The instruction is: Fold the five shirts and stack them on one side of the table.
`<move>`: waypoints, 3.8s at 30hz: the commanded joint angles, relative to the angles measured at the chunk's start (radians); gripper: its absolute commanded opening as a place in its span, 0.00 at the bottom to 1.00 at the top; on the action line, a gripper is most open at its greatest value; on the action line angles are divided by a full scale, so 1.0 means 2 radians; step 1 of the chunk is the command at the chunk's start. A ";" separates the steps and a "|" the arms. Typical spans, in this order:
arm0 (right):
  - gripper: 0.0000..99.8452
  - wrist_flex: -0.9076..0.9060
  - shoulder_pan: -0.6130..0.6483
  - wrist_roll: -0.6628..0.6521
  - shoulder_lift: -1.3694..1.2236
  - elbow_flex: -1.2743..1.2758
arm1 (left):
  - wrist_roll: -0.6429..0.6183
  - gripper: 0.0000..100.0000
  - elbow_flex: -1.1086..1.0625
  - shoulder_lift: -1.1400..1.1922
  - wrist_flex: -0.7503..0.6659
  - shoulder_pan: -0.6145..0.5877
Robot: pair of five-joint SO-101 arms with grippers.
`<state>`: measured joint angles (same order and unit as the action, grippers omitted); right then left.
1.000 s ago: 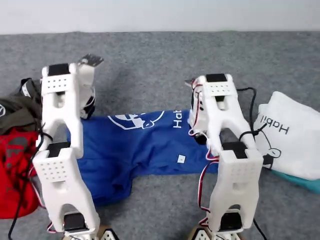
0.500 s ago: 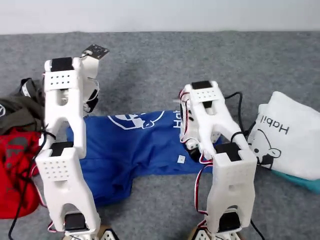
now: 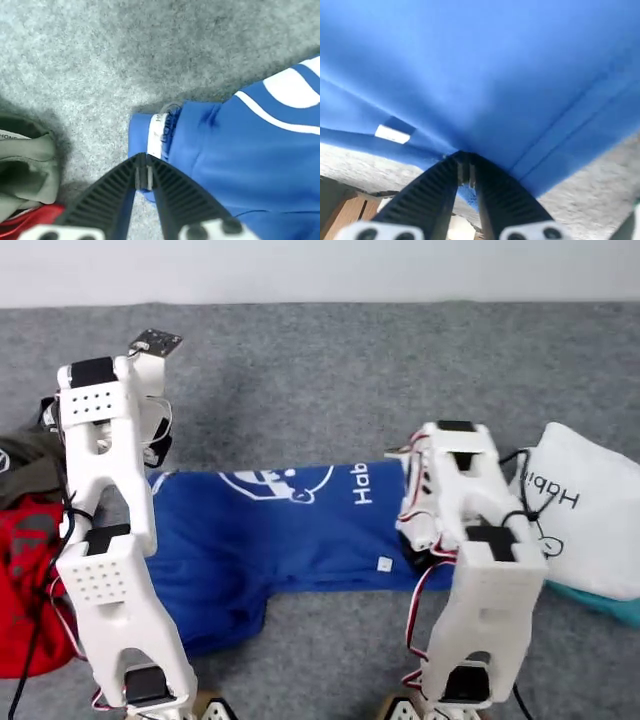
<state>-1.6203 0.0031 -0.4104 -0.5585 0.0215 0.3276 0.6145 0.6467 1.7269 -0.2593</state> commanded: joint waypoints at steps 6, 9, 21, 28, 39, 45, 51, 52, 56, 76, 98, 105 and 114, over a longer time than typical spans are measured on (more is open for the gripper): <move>0.01 -0.022 0.017 -0.012 0.065 -0.003 | -0.005 0.01 0.039 -0.012 0.014 0.000; 0.01 -0.053 0.049 -0.011 0.109 -0.024 | -0.005 0.01 0.040 -0.038 0.014 -0.001; 0.01 -0.078 0.240 0.025 0.203 -0.091 | -0.001 0.01 -0.099 -0.245 0.014 -0.104; 0.01 -0.016 0.364 0.026 0.186 -0.090 | 0.085 0.01 -0.198 -0.338 0.012 -0.249; 0.01 0.082 0.476 0.059 0.076 -0.093 | 0.104 0.01 -0.222 -0.343 0.005 -0.327; 0.01 0.086 0.492 0.060 0.023 -0.093 | 0.102 0.01 -0.221 -0.348 0.005 -0.327; 0.01 0.036 0.547 0.058 0.008 -0.093 | 0.102 0.01 -0.221 -0.348 0.006 -0.327; 0.01 0.033 0.548 0.058 0.010 -0.097 | 0.102 0.01 -0.221 -0.348 0.006 -0.327; 0.01 0.012 0.536 0.060 0.030 -0.133 | 0.102 0.01 -0.221 -0.348 0.005 -0.327; 0.23 -0.053 0.625 0.057 -0.003 -0.240 | 0.105 0.01 -0.219 -0.348 0.005 -0.371; 0.22 -0.005 0.626 0.003 -0.128 -0.241 | 0.104 0.01 -0.220 -0.344 0.005 -0.371; 0.08 -0.005 0.625 -0.032 -0.139 -0.242 | 0.104 0.01 -0.220 -0.344 0.005 -0.371; 0.06 -0.010 0.623 -0.031 -0.135 -0.242 | 0.103 0.01 -0.220 -0.343 0.005 -0.371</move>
<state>-1.6479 1.2382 -0.4611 -0.7825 -0.4664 0.5224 0.1711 0.0023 1.7315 -0.9973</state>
